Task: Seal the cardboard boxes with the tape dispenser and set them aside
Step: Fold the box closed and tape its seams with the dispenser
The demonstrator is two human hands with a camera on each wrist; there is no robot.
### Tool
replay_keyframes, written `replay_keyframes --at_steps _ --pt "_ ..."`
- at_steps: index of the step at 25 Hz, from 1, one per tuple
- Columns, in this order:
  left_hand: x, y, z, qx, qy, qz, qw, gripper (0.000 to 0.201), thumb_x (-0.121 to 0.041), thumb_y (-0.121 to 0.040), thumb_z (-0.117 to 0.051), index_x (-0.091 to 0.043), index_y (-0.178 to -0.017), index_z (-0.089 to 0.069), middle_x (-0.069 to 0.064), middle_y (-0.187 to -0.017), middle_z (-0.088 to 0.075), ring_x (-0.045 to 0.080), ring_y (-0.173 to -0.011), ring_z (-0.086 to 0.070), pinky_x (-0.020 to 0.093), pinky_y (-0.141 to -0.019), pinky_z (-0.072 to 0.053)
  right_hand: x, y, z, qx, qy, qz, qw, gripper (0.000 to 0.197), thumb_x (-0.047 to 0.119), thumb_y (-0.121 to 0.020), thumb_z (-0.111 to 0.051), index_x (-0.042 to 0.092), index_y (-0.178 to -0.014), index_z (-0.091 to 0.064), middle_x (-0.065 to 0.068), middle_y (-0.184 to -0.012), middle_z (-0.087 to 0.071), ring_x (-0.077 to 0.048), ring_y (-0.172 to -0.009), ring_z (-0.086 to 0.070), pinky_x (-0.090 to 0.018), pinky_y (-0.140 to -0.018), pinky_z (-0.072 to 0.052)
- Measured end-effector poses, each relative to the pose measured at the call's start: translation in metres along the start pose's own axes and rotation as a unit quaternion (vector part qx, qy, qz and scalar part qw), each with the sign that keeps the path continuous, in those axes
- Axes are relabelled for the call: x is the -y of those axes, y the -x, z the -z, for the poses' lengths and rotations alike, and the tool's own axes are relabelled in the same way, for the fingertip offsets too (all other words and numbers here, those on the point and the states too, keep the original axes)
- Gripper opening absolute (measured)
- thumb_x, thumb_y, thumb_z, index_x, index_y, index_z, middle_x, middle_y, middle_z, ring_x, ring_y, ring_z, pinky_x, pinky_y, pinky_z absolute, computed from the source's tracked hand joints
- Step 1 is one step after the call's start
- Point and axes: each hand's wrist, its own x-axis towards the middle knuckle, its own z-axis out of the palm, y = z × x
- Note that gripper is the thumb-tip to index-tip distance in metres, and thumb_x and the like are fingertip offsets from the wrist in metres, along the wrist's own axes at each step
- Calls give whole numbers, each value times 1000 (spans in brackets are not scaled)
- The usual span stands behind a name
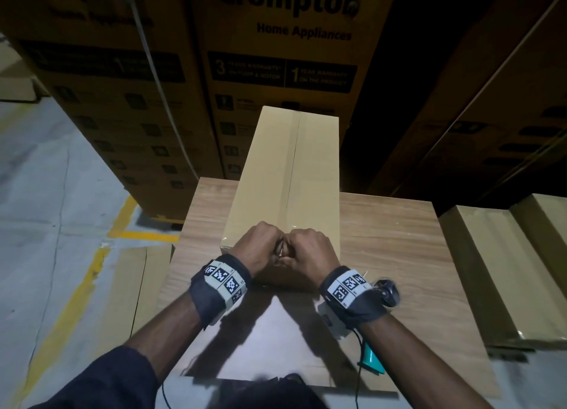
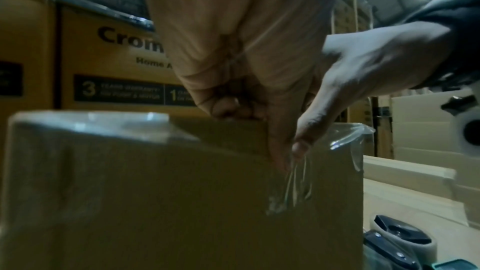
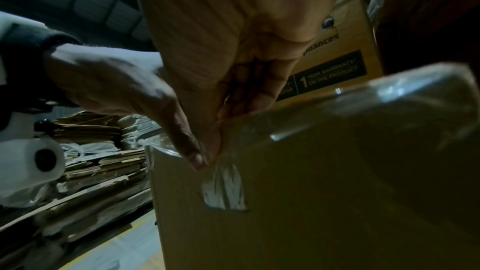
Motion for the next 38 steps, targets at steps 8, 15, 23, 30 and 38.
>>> replay_keyframes --at_steps 8,15,23,30,38 --pt "11 7 -5 -16 -18 5 1000 30 -25 -81 -86 -17 -88 -57 -1 -83 -63 18 -77 -62 32 -69 -55 -20 18 -9 -40 -4 8 999 41 52 -84 -77 34 -87 -40 13 -78 -51 -12 -69 -52 -30 -64 -52" --pt "72 43 23 -67 -78 29 994 43 -47 -81 -80 -28 -77 -42 -9 -77 -53 9 -69 -49 20 -55 -29 -77 54 -1 -62 -5 -18 998 40 54 -81 -77 35 -83 -42 17 -72 -53 -6 -67 -54 -29 -62 -52" --pt "86 28 35 8 -57 20 998 42 -33 -72 -91 -21 -78 -51 -4 -73 -61 17 -70 -62 39 -64 -57 -89 41 9 25 -82 48 995 37 25 -83 -82 26 -81 -44 11 -74 -60 -8 -70 -55 -33 -68 -51" --pt "76 37 31 105 -40 -43 993 43 -21 -79 -85 -27 -99 -47 -9 -73 -57 9 -66 -53 22 -57 -38 -107 24 25 107 31 141 984 36 4 -86 -66 31 -82 -42 14 -75 -51 -5 -71 -48 -32 -67 -50" --pt "-42 29 -42 115 136 -119 977 24 -25 -91 -75 -22 -100 -54 -8 -80 -56 10 -68 -53 24 -58 -37 -159 -37 54 14 129 -32 991 40 3 -81 -69 36 -85 -45 10 -97 -49 -12 -80 -51 -37 -71 -56"
